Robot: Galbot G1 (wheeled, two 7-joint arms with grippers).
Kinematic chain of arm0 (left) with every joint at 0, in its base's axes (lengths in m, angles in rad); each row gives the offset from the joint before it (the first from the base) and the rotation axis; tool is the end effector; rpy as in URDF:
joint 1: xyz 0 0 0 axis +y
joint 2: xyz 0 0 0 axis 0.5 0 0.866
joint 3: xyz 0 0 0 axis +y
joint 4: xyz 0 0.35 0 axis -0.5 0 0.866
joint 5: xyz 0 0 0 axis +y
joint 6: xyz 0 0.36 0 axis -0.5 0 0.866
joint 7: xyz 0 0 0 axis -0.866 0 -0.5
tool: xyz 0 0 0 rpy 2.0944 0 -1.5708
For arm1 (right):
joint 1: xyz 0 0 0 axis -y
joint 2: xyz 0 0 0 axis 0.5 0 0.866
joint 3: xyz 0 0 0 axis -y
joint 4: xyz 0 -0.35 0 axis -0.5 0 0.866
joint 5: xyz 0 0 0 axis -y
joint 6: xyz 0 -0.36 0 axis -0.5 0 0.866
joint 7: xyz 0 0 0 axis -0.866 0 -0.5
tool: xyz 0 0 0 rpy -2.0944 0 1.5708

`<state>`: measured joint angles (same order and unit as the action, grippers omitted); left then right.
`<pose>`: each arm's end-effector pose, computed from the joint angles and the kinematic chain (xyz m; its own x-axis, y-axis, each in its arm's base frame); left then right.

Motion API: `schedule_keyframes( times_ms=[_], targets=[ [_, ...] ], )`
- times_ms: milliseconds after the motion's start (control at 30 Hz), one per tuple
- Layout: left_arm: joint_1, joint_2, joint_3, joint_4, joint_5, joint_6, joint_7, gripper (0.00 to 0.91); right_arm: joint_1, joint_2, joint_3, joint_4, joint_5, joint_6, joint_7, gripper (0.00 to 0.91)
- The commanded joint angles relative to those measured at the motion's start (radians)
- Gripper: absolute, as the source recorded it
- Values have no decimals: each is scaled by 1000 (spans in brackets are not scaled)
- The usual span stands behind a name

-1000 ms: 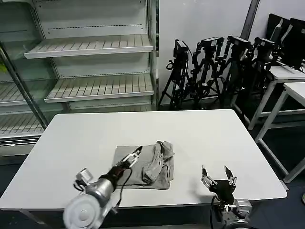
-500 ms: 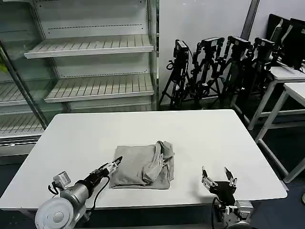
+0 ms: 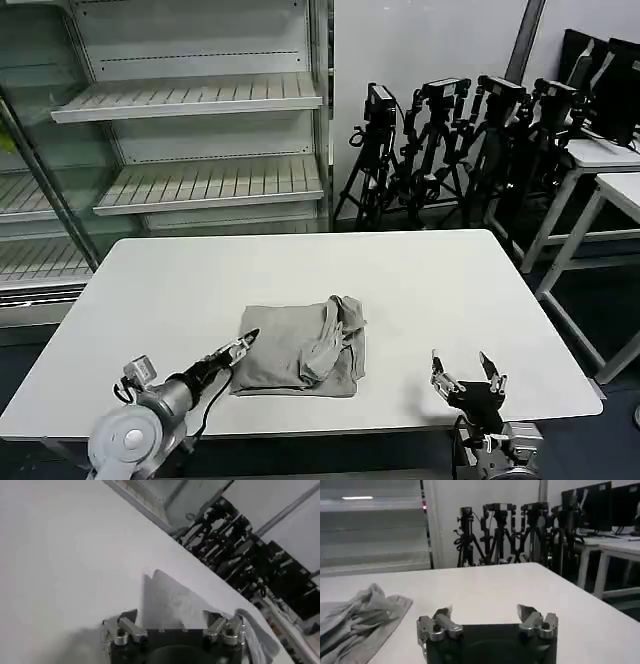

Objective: Fold and organize the clothes.

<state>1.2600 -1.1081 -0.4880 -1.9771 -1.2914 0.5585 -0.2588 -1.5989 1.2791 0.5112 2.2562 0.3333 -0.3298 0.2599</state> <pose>0.2827 0.0822 -0.2566 -0.8217 0.3919 0.4138 0.0292 0.7541 -0.6561 0.1755 -0.0318 -0.2465 -0.9713 0.0414 0.2342 0.0501 0.9983 0.0313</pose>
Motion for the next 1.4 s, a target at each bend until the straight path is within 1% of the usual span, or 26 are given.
schedule_keyframes(
  times_ms=[33, 367, 400, 500, 567, 1100, 1400],
  targets=[
    [-39, -110, 29, 52, -14, -26, -15, 907, -4, 8, 3, 7, -1, -3, 2, 907],
    [-38, -184, 55, 61, 10, -84, -44, 907, -13, 33, 0, 14, -19, -4, 4, 907],
    [-37, -187, 58, 62, 15, -87, -44, 40, -14, 34, 1, 16, -20, -3, 4, 907],
    [-35, -190, 71, 64, 45, -134, -41, 40, -16, 38, 2, 18, -20, -3, 5, 907],
    [-36, -192, 72, 62, 51, -149, -43, 40, -16, 40, 2, 19, -22, -4, 5, 907],
    [-31, -211, 37, 36, 14, -171, -49, 40, -20, 47, -8, 25, -27, -3, 6, 907],
    [-10, -194, -55, -55, -85, -181, -68, 40, -10, 46, -10, 22, -22, -4, 8, 907]
  ],
)
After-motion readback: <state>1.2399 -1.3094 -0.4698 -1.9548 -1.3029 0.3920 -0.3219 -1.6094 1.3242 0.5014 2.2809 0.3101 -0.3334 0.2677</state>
